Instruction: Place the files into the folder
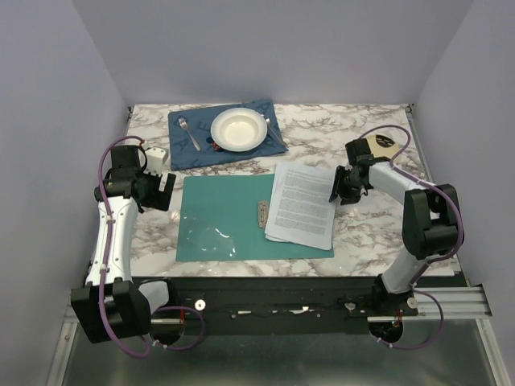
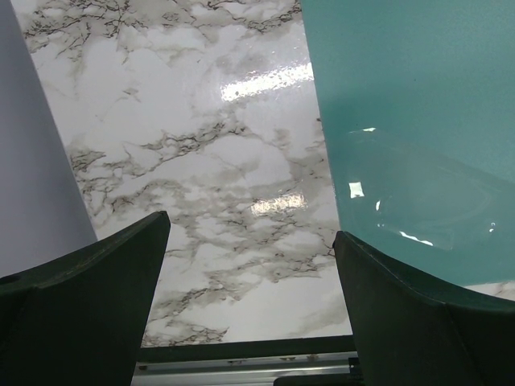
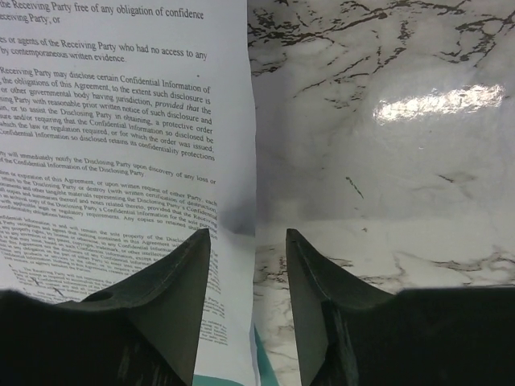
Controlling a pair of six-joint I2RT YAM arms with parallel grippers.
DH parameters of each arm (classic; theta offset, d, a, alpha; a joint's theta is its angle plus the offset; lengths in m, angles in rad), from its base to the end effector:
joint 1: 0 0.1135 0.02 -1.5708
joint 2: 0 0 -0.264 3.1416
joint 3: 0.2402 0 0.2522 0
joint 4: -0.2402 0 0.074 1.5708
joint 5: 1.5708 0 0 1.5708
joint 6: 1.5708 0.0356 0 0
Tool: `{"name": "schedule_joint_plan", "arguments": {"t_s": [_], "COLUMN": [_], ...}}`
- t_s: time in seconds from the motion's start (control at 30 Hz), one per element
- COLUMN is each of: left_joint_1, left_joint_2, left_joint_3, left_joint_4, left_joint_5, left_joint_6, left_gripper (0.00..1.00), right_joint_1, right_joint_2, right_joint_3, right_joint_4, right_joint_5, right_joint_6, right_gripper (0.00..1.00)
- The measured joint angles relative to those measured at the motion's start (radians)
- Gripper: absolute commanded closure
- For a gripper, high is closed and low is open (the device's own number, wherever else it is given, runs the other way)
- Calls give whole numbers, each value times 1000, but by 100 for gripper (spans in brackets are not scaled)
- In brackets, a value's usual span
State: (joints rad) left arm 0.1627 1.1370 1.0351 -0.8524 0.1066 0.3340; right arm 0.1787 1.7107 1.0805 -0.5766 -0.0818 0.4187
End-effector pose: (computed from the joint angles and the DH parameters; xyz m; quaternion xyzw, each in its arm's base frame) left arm 0.2198 0.0322 0.2986 0.0975 0.9466 0.0253 0.3061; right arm 0.3233 0.0613 0.1767 0.1103 0.9765 0.0916 0.1610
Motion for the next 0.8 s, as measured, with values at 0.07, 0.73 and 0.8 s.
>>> {"name": "schedule_joint_plan", "arguments": {"t_s": [0.07,0.73,0.8], "left_joint_1": [0,0,0], "left_joint_2": [0,-7,-10], "left_joint_3": [-2,-2,-2], "left_joint_4": [3,6,6], "left_joint_5": [-1,-2,-2], "left_joint_6": [1,10,10], "left_gripper": [1,1,1], "right_joint_1": [0,0,0], "right_joint_2": [5,6,-10], "right_joint_3": [-3,-48,-56], "right_joint_4": [3,45,45], "right_joint_5": [0,-13,-17], "right_joint_6": [1,33,34], "right_gripper": [50,99,99]}}
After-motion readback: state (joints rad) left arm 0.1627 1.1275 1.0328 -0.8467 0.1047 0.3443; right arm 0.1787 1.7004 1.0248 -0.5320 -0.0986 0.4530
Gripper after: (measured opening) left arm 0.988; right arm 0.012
